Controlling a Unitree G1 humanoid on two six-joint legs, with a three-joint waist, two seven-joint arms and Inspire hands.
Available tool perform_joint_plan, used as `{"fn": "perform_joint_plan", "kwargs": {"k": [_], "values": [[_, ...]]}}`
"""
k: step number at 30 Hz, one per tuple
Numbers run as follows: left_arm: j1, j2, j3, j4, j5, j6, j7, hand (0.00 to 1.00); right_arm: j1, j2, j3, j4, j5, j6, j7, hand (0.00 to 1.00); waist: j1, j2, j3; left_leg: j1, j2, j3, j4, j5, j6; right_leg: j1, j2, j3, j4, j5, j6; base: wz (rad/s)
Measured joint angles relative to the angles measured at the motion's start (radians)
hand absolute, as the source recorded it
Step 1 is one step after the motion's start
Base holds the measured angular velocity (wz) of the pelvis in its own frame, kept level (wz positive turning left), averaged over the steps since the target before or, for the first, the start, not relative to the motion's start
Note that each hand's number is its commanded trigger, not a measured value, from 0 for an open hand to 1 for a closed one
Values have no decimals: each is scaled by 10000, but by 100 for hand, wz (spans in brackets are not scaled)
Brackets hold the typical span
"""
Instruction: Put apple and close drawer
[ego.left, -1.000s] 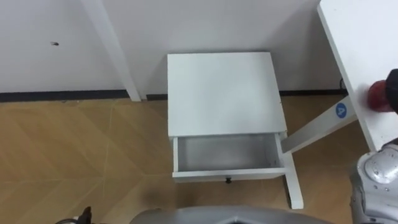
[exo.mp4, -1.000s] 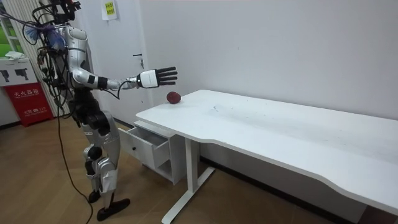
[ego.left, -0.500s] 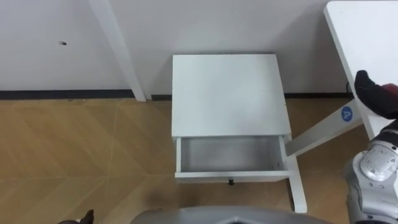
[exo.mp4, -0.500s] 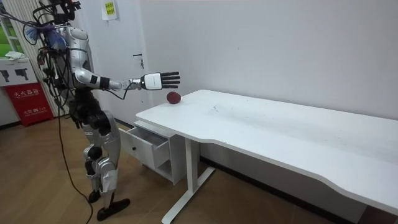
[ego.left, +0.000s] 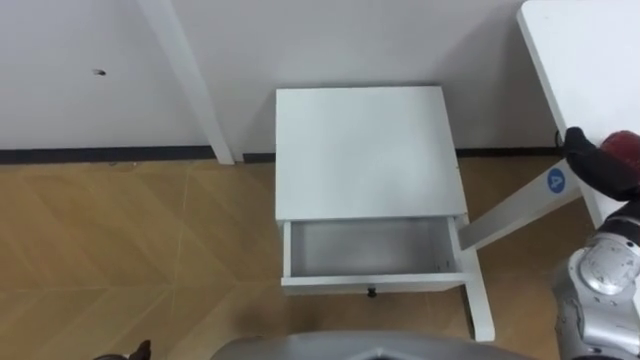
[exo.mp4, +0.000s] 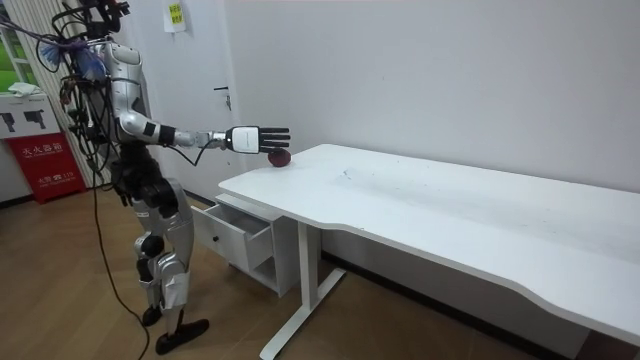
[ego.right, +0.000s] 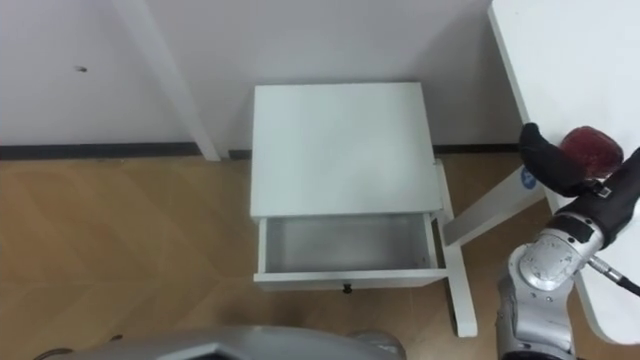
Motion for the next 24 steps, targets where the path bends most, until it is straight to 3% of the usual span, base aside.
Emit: {"fn": "perform_joint_plan", "kwargs": {"k": [12, 22, 24], "values": [[32, -1, -1, -387, 15, 3, 22, 0, -51, -69, -16, 501, 10, 117, 76, 0, -85, 33, -57, 10, -3, 13, 2, 1, 0, -10, -5, -18, 6, 0, 0, 0], [153, -5, 2, -458, 15, 28, 20, 0, -51, -344, -48, 501, 325, 236, 360, 0, -97, 20, -55, 7, -4, 16, 7, 1, -1, -4, -5, -36, 9, 1, -2, 0], [199, -28, 3, -541, 17, 117, 19, 0, -51, -345, -59, 503, 324, 417, 520, 0, -94, 22, -55, 8, -9, 15, 1, 1, -1, 2, -4, -31, 9, 1, -1, 0]]}}
